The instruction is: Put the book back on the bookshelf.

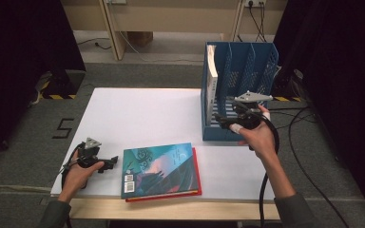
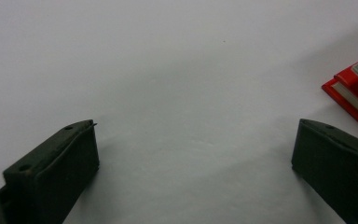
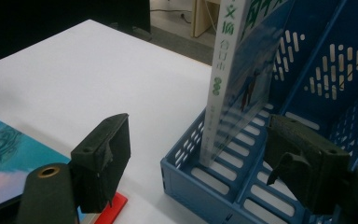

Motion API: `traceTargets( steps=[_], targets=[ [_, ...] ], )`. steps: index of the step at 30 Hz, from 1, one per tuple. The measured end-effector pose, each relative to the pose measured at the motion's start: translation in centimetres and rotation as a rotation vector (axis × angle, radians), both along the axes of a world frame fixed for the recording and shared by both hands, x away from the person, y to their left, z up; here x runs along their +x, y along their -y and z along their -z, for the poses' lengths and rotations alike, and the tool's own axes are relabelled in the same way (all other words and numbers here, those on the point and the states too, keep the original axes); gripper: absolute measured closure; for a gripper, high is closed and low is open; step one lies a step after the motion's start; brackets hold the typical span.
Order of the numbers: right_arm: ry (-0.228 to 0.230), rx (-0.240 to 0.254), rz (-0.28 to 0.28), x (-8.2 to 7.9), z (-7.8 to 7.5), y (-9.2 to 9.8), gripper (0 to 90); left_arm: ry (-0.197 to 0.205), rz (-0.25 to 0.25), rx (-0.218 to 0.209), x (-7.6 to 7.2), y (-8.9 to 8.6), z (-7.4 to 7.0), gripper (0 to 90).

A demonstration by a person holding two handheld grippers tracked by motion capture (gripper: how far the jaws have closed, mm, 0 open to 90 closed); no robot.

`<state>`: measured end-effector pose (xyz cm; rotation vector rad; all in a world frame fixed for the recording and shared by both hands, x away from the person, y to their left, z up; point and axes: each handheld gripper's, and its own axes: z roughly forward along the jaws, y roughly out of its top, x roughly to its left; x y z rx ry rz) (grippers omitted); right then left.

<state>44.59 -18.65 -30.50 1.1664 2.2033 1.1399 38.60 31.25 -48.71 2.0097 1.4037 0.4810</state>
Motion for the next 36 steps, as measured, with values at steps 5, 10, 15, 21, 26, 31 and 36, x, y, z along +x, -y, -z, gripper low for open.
traceTargets(
  steps=[5, 10, 15, 21, 26, 31, 36],
  targets=[
    [0.001, -0.014, -0.015, -1.3, 1.7, -0.1, 23.4, -0.003, 0.0, 0.001, 0.0, 0.0, 0.0, 0.0],
    [0.006, 0.027, -0.01, -2.3, 3.0, 0.2, 22.7, -0.003, 0.0, 0.001, 0.0, 0.0, 0.0, 0.0],
    [-0.002, 0.055, -0.015, -2.9, 3.6, 0.1, 22.4, -0.003, 0.001, 0.0, 0.0, 0.0, 0.0, 0.0],
    [-0.026, 0.077, -0.033, -3.1, 4.6, -0.6, 19.9, -0.003, 0.002, -0.002, 0.0, -0.1, 0.0, 0.0],
    [-0.043, 0.073, -0.052, -3.1, 5.6, -0.9, 18.3, -0.002, 0.002, 0.0, 0.0, 0.0, 0.0, 0.0],
    [-0.073, 0.067, -0.057, -3.3, 6.5, -1.0, 18.3, -0.002, 0.002, 0.0, 0.0, 0.0, 0.0, 0.0],
    [-0.096, 0.057, -0.068, -3.6, 7.4, -1.1, 18.3, -0.002, 0.002, -0.001, 0.0, 0.0, 0.0, 0.0]
  ],
)
